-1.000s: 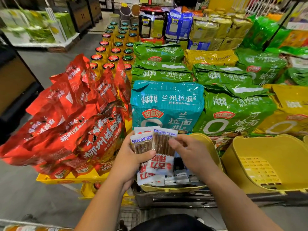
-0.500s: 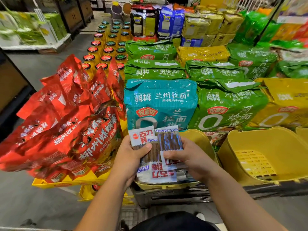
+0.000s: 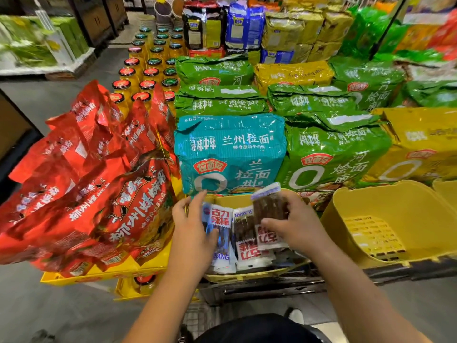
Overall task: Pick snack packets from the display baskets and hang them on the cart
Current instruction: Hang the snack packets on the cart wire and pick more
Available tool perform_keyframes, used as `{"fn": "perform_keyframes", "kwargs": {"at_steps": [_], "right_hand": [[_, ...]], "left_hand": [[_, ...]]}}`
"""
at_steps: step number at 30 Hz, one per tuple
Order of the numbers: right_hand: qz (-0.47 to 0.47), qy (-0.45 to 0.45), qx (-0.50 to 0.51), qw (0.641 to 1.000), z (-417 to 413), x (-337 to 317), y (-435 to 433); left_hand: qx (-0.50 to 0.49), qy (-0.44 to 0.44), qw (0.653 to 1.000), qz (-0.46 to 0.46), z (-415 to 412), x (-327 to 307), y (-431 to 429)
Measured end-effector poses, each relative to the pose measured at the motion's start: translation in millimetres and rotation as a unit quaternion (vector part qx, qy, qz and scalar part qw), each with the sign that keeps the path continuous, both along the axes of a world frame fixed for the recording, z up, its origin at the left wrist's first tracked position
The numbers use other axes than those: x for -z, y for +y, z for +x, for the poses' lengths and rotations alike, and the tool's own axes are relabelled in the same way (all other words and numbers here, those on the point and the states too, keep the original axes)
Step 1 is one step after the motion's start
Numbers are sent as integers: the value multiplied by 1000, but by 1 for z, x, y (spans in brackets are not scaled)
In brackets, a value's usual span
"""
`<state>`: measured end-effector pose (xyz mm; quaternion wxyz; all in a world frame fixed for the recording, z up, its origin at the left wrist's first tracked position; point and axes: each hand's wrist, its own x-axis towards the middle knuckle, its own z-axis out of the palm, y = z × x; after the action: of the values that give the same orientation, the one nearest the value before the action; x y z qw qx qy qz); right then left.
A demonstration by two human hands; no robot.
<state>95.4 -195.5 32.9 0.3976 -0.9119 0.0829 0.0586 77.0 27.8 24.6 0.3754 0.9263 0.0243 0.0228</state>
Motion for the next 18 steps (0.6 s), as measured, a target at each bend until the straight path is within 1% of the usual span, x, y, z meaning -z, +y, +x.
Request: {"fn": "perform_keyframes", "kwargs": {"at_steps": [1, 2, 4, 5, 7, 8, 10, 13, 16, 18], "right_hand": [[-11, 17, 6, 1000, 1, -3, -9], [-47, 47, 4, 998, 1, -4, -14], [-132, 93, -14, 987, 0, -1, -16], [-165, 96, -25, 981, -2, 2, -12], [-217, 107, -68, 968, -3, 6, -3], [-239, 135, -102, 956, -3, 10, 1], [-261, 198, -161, 931, -2, 14, 9], [-250, 283, -229, 897, 3, 17, 11], [-268, 316, -256, 873, 10, 9, 14], [-285, 321, -257, 866, 12, 5, 17]], "left_hand": [[26, -14, 999, 36, -1, 0, 1], [55, -9, 996, 75, -1, -2, 2], [129, 53, 979, 149, -2, -6, -2], [164, 91, 966, 178, -3, -6, -5], [208, 147, 942, 220, -3, -3, -10], [216, 166, 935, 229, -4, -2, -11], [220, 187, 929, 230, 1, 2, -11], [236, 208, 916, 250, 13, 12, -12], [248, 202, 904, 285, 26, 15, -17], [250, 183, 906, 287, 32, 12, -15]]}}
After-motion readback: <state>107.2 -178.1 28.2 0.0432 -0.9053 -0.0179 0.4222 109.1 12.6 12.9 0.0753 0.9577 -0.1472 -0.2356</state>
